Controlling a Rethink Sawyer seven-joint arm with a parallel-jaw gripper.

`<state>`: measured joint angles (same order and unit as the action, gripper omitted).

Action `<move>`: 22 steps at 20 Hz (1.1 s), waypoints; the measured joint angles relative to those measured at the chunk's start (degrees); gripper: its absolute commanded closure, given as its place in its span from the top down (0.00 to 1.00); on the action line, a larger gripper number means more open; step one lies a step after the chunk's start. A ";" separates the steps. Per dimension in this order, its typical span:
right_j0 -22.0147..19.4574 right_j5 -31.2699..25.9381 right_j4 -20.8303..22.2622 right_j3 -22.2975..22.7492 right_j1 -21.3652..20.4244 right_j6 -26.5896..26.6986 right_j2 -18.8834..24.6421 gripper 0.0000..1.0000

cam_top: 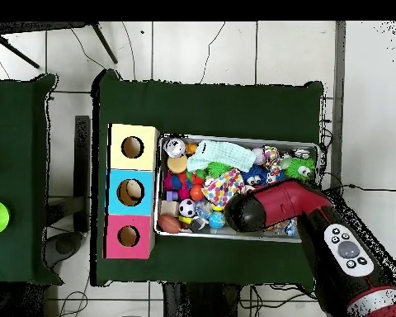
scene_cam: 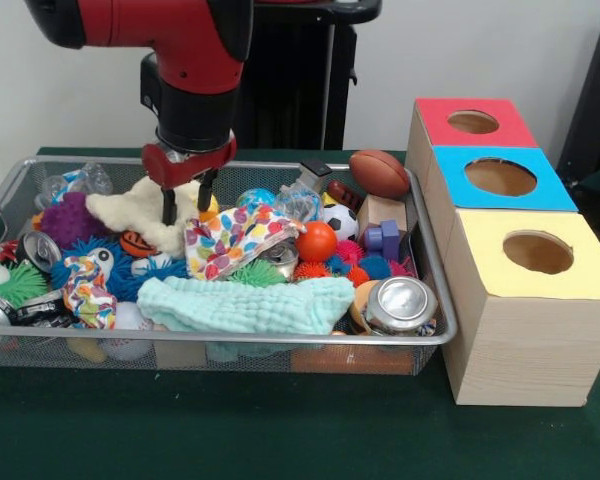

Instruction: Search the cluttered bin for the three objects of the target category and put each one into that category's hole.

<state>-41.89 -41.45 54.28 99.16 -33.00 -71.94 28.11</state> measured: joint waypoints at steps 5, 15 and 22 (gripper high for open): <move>0.01 0.01 1.07 -0.19 0.43 0.00 0.00 0.00; 0.01 0.00 -0.39 0.78 -1.78 0.00 0.22 0.00; -2.56 0.00 -13.75 5.51 -5.91 0.00 5.92 0.00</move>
<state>-44.45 -41.45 40.53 104.68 -38.91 -71.94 34.04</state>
